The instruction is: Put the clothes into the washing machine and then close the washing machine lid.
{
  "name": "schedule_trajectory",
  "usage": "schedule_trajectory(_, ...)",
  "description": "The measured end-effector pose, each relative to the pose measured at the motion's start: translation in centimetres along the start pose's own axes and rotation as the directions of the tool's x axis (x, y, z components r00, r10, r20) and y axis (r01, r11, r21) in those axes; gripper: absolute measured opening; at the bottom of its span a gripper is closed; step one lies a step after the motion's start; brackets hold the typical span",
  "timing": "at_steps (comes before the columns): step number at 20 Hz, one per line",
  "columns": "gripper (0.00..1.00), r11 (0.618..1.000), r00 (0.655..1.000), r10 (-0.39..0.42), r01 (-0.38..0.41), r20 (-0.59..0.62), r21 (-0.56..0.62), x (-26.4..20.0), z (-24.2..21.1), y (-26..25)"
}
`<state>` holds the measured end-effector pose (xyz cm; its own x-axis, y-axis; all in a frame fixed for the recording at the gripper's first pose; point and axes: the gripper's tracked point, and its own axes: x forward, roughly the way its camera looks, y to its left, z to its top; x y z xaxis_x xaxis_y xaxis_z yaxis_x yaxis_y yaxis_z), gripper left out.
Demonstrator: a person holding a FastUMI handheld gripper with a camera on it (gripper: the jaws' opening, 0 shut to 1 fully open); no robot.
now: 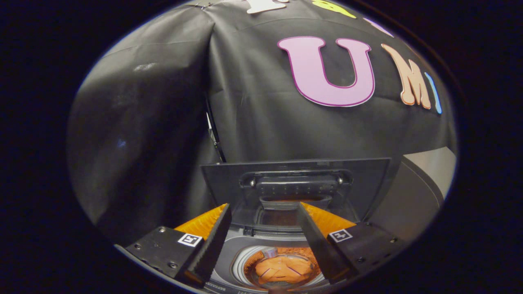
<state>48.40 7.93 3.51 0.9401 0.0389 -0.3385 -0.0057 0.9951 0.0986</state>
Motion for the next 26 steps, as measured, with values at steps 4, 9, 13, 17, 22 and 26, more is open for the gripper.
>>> schedule_trajectory(4,0.97,1.000,1.000,-0.013,0.013,0.027,-0.003,1.0,1.3,0.0)
schedule_trajectory(9,0.97,0.999,0.998,-0.034,0.034,0.061,0.001,2.0,3.1,-0.4)
schedule_trajectory(13,0.97,0.998,0.992,-0.063,0.060,0.113,0.032,3.1,5.4,-1.3)
schedule_trajectory(17,0.97,0.993,0.985,-0.111,0.106,0.134,0.044,4.6,7.0,-2.5)
schedule_trajectory(22,0.97,0.983,0.974,-0.175,0.163,0.146,0.086,6.9,7.8,-4.3)
schedule_trajectory(26,0.97,0.972,0.961,-0.235,0.229,0.144,0.057,8.5,8.2,-5.9)
